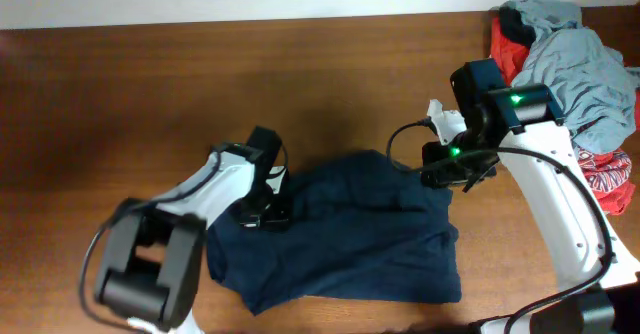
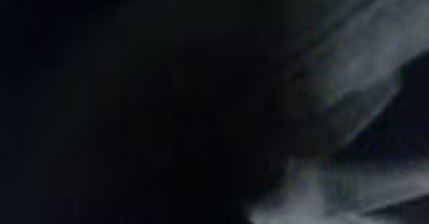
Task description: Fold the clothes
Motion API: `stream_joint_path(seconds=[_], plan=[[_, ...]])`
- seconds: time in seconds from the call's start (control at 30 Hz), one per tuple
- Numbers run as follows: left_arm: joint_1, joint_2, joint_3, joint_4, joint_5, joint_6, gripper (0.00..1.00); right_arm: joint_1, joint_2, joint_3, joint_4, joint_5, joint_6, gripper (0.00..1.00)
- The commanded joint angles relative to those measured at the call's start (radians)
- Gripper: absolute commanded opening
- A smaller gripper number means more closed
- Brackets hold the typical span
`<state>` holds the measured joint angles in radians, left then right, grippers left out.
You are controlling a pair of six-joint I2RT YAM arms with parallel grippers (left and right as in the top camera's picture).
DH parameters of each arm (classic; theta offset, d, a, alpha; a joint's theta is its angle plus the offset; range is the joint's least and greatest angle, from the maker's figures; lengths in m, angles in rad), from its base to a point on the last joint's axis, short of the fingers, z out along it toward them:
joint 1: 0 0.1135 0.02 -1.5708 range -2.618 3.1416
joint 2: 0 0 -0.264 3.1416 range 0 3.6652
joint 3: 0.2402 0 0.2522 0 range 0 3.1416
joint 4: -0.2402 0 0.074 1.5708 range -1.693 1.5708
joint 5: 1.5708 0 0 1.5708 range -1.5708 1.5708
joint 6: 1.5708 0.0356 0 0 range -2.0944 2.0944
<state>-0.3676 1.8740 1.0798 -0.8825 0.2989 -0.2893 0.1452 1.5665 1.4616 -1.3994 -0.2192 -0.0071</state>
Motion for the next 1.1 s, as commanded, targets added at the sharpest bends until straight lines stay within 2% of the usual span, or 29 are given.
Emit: stream_joint_path(seconds=[0.0, 0.17, 0.33, 0.63, 0.73, 0.9, 0.97, 1.07], plan=[[-0.002, 0.094, -0.016, 0.087, -0.049, -0.026, 0.01, 0.007, -0.002, -0.003, 0.006, -0.009, 0.001, 0.38], [0.032, 0.19, 0.021, 0.225, -0.061, -0.035, 0.01, 0.007, -0.002, -0.004, 0.025, -0.01, 0.001, 0.41], [0.081, 0.24, 0.119, 0.323, -0.133, -0.023, 0.01, 0.007, 0.0, -0.004, 0.05, -0.01, 0.009, 0.43], [0.128, 0.258, 0.288, 0.505, -0.233, -0.001, 0.01, 0.007, 0.044, -0.004, 0.089, -0.014, 0.016, 0.44], [0.142, 0.258, 0.327, 0.53, -0.247, 0.003, 0.01, 0.012, 0.052, -0.006, 0.109, -0.013, 0.01, 0.44], [0.171, 0.258, 0.404, 0.528, -0.265, 0.026, 0.01, 0.055, 0.052, -0.032, 0.154, -0.007, -0.045, 0.55], [0.186, 0.258, 0.439, 0.512, -0.262, 0.026, 0.01, 0.071, 0.052, -0.067, 0.213, -0.006, -0.045, 0.6], [0.203, 0.258, 0.476, 0.483, -0.253, 0.026, 0.01, 0.086, 0.058, -0.163, 0.344, -0.014, -0.043, 0.62]])
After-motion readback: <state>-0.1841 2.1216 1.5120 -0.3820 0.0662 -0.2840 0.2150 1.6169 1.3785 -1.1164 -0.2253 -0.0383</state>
